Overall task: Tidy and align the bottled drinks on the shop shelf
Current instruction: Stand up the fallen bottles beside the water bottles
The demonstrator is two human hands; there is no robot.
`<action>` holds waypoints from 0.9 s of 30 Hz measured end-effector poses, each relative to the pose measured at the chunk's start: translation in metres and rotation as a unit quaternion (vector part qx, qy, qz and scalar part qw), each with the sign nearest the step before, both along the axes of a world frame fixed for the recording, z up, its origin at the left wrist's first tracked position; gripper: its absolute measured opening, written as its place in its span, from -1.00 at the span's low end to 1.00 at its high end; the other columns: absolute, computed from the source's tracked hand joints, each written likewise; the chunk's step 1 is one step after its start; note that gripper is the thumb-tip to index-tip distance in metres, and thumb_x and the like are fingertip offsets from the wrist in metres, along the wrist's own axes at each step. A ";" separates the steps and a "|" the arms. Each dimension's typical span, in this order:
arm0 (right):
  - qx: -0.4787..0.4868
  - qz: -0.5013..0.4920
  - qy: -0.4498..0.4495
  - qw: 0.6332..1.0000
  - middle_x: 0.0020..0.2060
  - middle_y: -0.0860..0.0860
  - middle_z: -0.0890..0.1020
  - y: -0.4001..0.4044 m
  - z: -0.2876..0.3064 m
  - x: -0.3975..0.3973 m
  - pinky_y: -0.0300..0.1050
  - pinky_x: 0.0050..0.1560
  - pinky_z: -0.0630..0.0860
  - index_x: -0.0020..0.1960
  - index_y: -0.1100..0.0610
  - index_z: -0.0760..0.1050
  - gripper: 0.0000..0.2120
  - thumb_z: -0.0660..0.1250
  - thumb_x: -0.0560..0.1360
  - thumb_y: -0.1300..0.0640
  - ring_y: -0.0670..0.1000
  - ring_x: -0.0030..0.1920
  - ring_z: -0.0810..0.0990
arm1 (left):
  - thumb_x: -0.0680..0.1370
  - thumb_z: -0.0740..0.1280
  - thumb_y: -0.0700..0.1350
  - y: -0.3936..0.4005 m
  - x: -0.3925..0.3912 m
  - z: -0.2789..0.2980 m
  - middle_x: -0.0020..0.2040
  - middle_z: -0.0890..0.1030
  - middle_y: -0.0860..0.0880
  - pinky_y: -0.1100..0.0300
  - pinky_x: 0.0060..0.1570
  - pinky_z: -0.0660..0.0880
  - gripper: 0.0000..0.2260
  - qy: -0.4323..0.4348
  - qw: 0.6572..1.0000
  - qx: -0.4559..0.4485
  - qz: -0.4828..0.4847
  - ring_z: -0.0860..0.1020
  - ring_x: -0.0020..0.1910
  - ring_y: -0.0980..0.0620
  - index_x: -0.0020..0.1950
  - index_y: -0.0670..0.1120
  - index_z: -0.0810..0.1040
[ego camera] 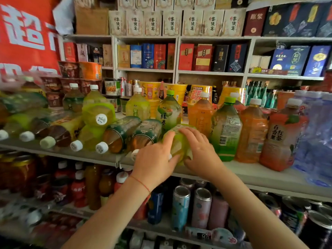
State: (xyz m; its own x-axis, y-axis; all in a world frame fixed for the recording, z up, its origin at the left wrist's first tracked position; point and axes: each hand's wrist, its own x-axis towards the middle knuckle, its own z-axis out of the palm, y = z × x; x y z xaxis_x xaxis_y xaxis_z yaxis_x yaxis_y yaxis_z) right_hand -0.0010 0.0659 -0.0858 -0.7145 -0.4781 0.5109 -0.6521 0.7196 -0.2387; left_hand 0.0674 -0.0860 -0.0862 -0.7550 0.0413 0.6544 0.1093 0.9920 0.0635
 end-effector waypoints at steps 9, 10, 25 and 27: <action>-0.194 -0.021 0.010 0.981 0.51 -0.01 0.26 0.018 -0.008 0.004 -0.05 0.14 0.54 0.62 -0.07 -0.05 0.16 0.64 0.28 -0.11 0.03 0.36 0.44 | 0.50 0.40 0.04 0.032 -0.037 0.050 -0.45 0.53 0.04 0.31 -0.56 0.25 -0.80 0.275 0.945 0.106 -0.145 0.43 -0.53 0.05 -0.20 -0.07 0.54; -0.201 -0.036 0.027 0.979 0.51 -0.01 0.27 0.018 -0.005 0.005 0.01 0.11 0.57 0.62 -0.06 -0.05 0.17 0.63 0.27 -0.16 0.04 0.35 0.45 | 0.51 0.39 0.07 0.037 -0.039 0.061 -0.44 0.55 0.04 0.27 -0.56 0.31 -0.78 0.277 0.941 0.126 -0.151 0.44 -0.51 0.05 -0.20 -0.07 0.56; -0.117 -0.161 0.006 0.980 -0.09 0.12 0.66 0.033 0.007 -0.024 0.02 -0.29 0.49 0.20 0.11 0.25 -0.80 0.23 0.65 0.10 0.21 -0.12 0.66 | 0.58 0.39 0.11 0.051 -0.105 0.034 0.58 0.26 -0.03 -0.01 0.37 0.37 -0.19 -0.109 0.920 0.315 -0.207 0.38 0.46 -0.07 0.63 0.10 -0.09; -0.065 -0.184 0.014 0.981 -0.12 0.12 0.66 0.035 0.005 -0.029 0.05 -0.27 0.55 0.09 0.09 0.24 -0.90 0.17 0.66 0.19 0.21 -0.14 0.66 | 0.62 0.31 0.13 0.054 -0.104 0.018 0.47 0.45 -0.08 -0.01 0.26 0.48 -0.30 -0.175 0.942 0.259 -0.125 0.52 0.34 -0.14 0.62 0.03 -0.02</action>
